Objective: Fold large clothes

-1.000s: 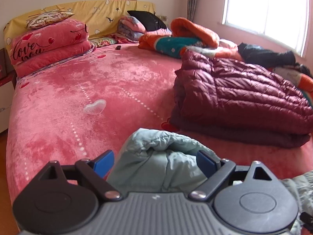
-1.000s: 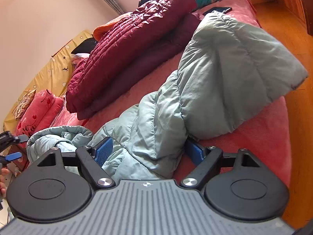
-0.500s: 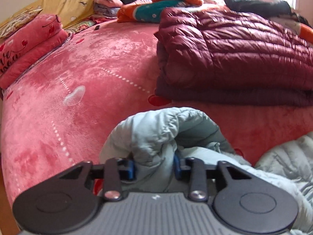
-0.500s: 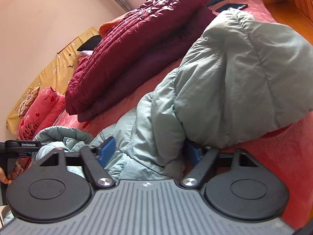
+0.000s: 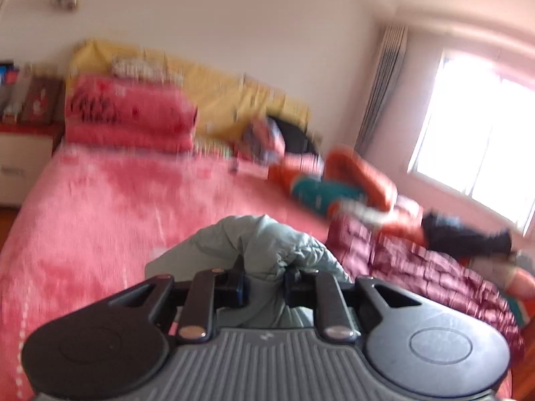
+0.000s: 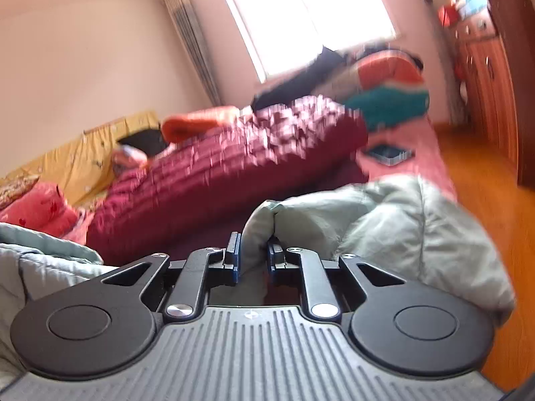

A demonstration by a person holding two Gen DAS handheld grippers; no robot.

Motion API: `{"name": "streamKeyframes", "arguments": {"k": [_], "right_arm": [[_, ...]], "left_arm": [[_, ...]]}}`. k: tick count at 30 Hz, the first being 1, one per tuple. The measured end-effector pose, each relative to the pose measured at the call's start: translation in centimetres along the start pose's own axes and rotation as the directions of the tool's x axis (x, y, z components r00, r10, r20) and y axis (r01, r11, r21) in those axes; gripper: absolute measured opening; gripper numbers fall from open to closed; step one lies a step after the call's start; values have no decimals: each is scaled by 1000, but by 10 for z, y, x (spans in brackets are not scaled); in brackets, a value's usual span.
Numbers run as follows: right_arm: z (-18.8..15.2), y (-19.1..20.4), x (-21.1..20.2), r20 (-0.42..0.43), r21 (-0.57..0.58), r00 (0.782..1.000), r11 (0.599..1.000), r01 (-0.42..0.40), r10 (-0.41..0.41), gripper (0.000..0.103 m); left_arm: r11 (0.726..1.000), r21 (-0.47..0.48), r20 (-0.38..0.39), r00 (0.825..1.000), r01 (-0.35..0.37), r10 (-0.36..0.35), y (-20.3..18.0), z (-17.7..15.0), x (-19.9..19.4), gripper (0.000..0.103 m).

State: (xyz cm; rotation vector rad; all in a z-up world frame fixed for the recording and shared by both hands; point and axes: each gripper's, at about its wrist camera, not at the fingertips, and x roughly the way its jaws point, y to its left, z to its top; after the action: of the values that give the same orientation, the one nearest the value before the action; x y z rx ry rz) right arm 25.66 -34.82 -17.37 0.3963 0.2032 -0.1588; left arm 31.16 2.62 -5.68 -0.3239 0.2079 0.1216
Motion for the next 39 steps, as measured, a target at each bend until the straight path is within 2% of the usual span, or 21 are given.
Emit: {"name": "streamKeyframes", "arguments": {"k": [1, 2, 4, 6, 10, 12, 13, 14, 17, 20, 24, 31, 33, 39], "right_arm": [[3, 3, -2, 28, -20, 1000, 1000, -2, 3, 18], [4, 6, -1, 41, -48, 999, 999, 0, 2, 18], [2, 9, 4, 42, -90, 999, 996, 15, -11, 18], [-4, 4, 13, -9, -66, 1000, 998, 17, -18, 18], [-10, -9, 30, -137, -27, 990, 999, 28, -32, 24], [-11, -13, 33, -179, 8, 984, 1000, 19, -18, 33], [-12, -14, 35, -195, 16, 981, 1000, 14, -11, 42], [-12, -15, 33, -206, 23, 979, 1000, 9, -4, 58], [-16, -17, 23, -235, 68, 971, 997, -36, 51, 86], [-18, -14, 10, -266, 114, 958, 990, -84, 112, 96], [-25, -13, -6, -317, 222, 923, 963, -152, 219, 98], [-48, -5, -45, -425, 362, 839, 913, -188, 340, 98], [-53, -2, -57, -447, 368, 823, 911, -188, 351, 98], [-70, 11, -92, -506, 396, 761, 893, -214, 407, 100]], "left_arm": [[999, 29, 61, 998, -28, 26, 0, -5, -2, 30], [998, 41, 65, 996, -57, 54, 2, -11, 3, 34], [993, 45, -34, 994, -105, 107, 14, -24, 25, 37], [986, 32, -159, 973, -166, 169, 32, -37, 45, 37], [982, -5, -238, 954, -189, 183, 58, -44, 39, 36], [988, 17, -253, 955, -157, 156, 62, -43, 27, 36], [990, 31, -260, 955, -138, 141, 63, -42, 20, 36], [992, 38, -273, 954, -121, 127, 65, -41, 12, 37], [997, 23, -334, 940, -68, 72, 77, -49, -17, 42], [999, -3, -400, 916, -40, 35, 90, -62, -38, 46], [996, -85, -441, 896, 6, -43, 109, -82, -65, 56], [993, -115, -493, 869, -22, -38, 133, -101, -107, 56], [992, -119, -508, 860, -29, -36, 139, -103, -119, 56], [992, -127, -515, 855, 1, -67, 151, -104, -150, 57]]}}
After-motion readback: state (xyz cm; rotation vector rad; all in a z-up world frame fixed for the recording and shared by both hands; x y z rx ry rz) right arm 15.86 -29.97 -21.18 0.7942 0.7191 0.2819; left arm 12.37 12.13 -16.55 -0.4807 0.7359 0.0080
